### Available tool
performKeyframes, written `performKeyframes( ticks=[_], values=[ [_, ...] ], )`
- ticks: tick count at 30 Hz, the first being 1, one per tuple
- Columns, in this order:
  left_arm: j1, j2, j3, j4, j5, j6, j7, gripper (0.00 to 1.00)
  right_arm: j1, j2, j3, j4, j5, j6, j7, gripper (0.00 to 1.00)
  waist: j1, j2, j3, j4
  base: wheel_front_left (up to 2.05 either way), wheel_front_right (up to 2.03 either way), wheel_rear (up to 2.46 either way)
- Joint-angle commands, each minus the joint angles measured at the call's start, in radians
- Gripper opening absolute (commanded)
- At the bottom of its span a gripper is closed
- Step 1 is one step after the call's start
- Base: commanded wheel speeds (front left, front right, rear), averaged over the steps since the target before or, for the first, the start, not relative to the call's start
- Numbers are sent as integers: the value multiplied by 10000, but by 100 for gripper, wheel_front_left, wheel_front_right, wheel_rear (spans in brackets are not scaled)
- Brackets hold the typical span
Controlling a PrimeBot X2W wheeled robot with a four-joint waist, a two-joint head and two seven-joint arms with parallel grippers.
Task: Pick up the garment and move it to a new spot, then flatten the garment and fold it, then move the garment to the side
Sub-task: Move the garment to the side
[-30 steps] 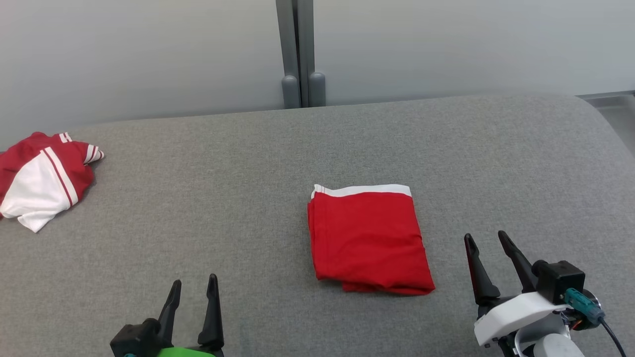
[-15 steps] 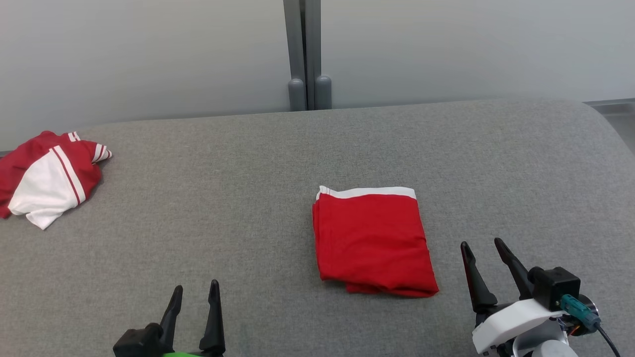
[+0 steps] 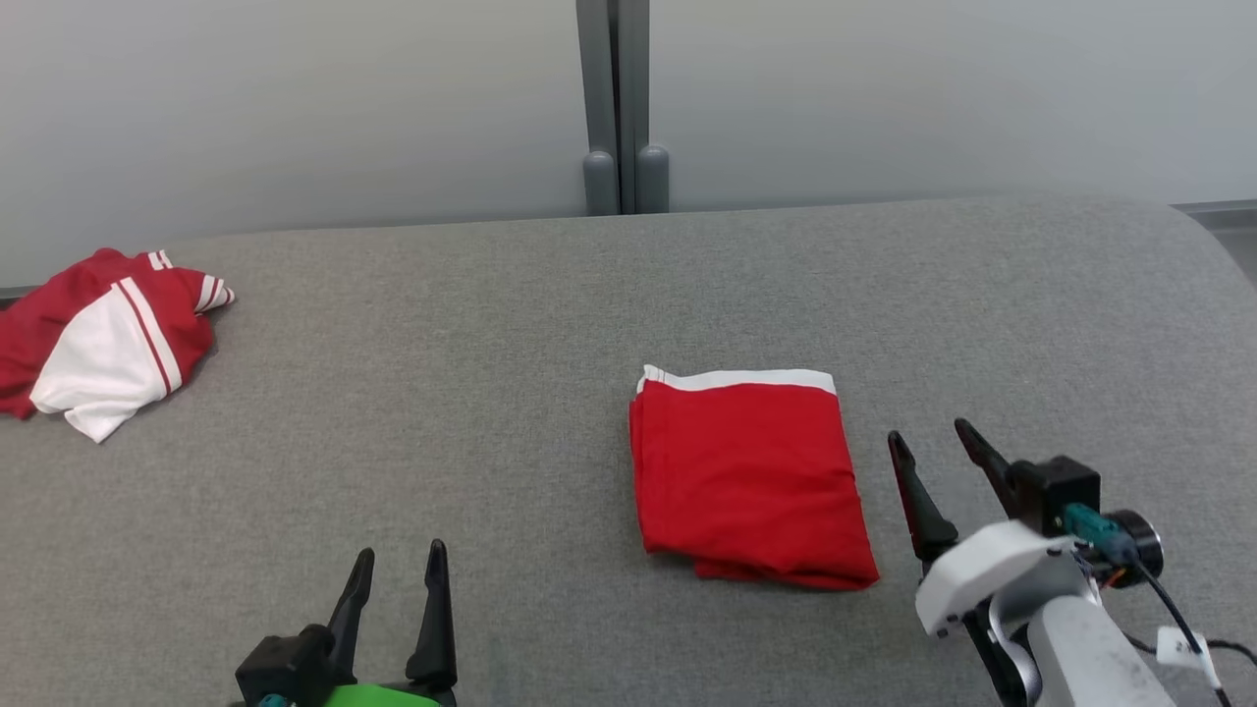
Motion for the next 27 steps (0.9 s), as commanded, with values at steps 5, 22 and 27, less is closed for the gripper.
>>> performKeyframes(
  ticks=[5, 22, 27],
  values=[
    [-263, 22, -117, -89, -19, -61, -3, 100, -1323, -37, 31, 987, -260, -11, 1342, 100, 0, 0, 92, 446, 0, 0, 0],
    [-419, 20, 29, -136, -86, -72, -3, 100, -2769, -320, 80, 3615, -74, -11, 5029, 100, 0, 0, 721, 1495, 0, 0, 0],
    [-540, 20, 97, -222, -54, -102, -3, 100, -3019, -296, 455, 3828, 312, -11, 5305, 100, 0, 0, 1018, 1491, 0, 0, 0]
  ],
)
